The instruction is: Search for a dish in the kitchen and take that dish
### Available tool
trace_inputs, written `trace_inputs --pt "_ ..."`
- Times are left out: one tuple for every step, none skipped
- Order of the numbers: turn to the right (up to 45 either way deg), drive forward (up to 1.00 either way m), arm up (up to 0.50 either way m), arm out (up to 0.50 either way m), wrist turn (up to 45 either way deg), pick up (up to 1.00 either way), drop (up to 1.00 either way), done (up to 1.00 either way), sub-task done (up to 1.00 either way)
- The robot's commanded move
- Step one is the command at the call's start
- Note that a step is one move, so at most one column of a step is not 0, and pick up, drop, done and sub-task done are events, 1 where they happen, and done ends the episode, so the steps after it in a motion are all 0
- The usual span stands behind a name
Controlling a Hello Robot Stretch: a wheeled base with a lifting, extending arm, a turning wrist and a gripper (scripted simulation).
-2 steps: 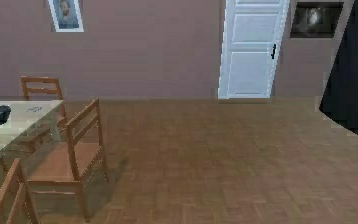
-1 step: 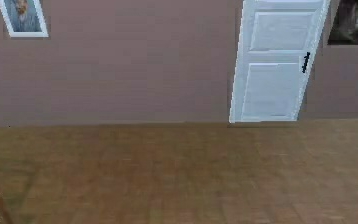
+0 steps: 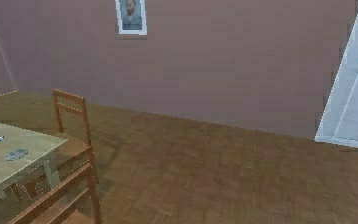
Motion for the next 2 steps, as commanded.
trace_inputs --pt "0.0 0.10 0.00 0.00 0.0 0.00 0.00 0.00 0.00" --pt "-45.0 0.00 0.00 0.00 0.0 0.00 0.00 0.00 0.00"
